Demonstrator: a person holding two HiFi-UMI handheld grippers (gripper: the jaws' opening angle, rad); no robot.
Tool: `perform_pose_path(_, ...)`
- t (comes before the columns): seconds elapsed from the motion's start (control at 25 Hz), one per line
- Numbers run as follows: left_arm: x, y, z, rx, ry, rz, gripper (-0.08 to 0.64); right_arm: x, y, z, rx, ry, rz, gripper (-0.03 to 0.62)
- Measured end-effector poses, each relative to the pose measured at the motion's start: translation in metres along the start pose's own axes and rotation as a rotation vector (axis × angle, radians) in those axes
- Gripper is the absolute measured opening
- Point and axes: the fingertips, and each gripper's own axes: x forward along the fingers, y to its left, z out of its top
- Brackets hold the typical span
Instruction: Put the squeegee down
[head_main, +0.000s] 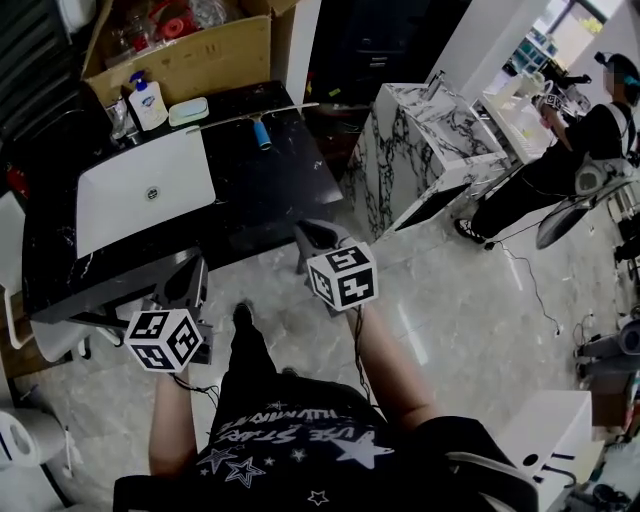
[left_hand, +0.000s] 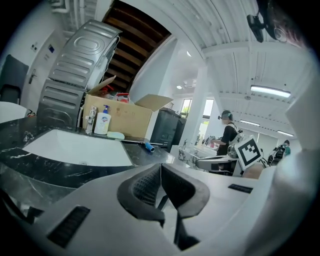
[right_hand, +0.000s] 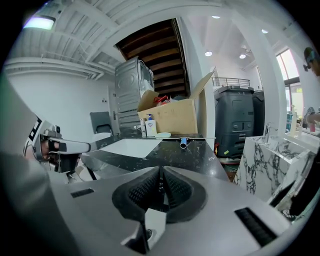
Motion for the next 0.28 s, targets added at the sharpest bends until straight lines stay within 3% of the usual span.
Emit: perform_pose_path(0.28,-0.028,-0.033,-0.032,0.0,0.022,-0.013,0.023,-0.039,0.013,-0.03,-0.008,0.011,0.014,0.055)
